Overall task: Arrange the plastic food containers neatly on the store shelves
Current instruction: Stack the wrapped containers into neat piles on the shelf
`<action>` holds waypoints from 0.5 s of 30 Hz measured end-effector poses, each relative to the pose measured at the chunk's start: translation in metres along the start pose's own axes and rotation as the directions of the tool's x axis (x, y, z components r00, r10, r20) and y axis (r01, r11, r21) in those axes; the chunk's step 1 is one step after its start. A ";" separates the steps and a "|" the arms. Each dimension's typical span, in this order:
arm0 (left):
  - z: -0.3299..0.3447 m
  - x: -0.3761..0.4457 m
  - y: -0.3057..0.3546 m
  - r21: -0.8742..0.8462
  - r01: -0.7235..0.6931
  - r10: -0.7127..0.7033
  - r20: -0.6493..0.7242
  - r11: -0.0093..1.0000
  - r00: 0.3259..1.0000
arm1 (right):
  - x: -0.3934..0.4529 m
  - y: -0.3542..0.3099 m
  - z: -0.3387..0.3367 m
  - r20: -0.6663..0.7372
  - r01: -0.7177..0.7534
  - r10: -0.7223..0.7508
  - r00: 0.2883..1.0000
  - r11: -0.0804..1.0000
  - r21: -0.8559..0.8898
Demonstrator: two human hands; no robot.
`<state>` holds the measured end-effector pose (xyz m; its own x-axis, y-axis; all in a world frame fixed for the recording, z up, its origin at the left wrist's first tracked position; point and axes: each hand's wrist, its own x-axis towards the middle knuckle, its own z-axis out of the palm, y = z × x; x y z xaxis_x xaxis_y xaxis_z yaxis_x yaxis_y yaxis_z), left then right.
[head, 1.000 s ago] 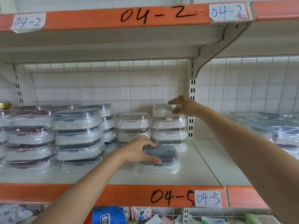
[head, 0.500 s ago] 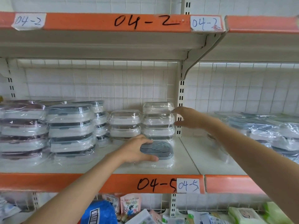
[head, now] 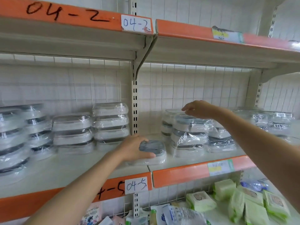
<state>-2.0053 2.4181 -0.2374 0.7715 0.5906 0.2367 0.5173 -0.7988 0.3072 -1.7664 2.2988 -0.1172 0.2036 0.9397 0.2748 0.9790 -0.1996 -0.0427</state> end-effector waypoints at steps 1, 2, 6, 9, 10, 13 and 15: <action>0.003 0.003 0.001 -0.011 0.006 -0.006 -0.006 1.000 1.000 | -0.002 0.007 0.001 0.047 -0.017 0.016 0.999 1.000 0.026; 0.005 0.005 0.001 -0.027 0.011 -0.011 -0.010 1.000 1.000 | -0.004 0.012 0.004 0.113 -0.029 0.022 0.993 0.998 0.057; 0.007 0.010 -0.003 -0.068 0.013 -0.013 -0.001 0.998 1.000 | -0.007 0.021 0.024 0.216 -0.048 0.028 0.976 0.995 0.084; 0.008 0.010 -0.005 -0.097 0.024 -0.026 -0.024 0.995 0.999 | -0.006 0.022 0.024 0.131 -0.043 0.041 0.991 0.999 0.011; 0.009 0.008 -0.006 -0.115 0.031 -0.035 -0.035 0.993 0.999 | -0.005 0.020 0.023 0.117 -0.040 0.044 0.992 0.999 -0.037; 0.009 0.000 -0.009 -0.196 0.072 -0.079 -0.029 0.978 0.996 | -0.003 0.004 0.025 0.098 -0.011 0.022 0.995 0.993 -0.116; 0.007 -0.005 -0.015 -0.216 0.109 -0.116 -0.018 0.970 0.993 | -0.003 -0.014 0.028 0.051 0.033 -0.032 0.998 0.999 -0.026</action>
<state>-2.0141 2.4266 -0.2499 0.6994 0.6813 0.2162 0.5064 -0.6857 0.5228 -1.7807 2.3068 -0.1438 0.1731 0.9584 0.2269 0.9844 -0.1757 -0.0088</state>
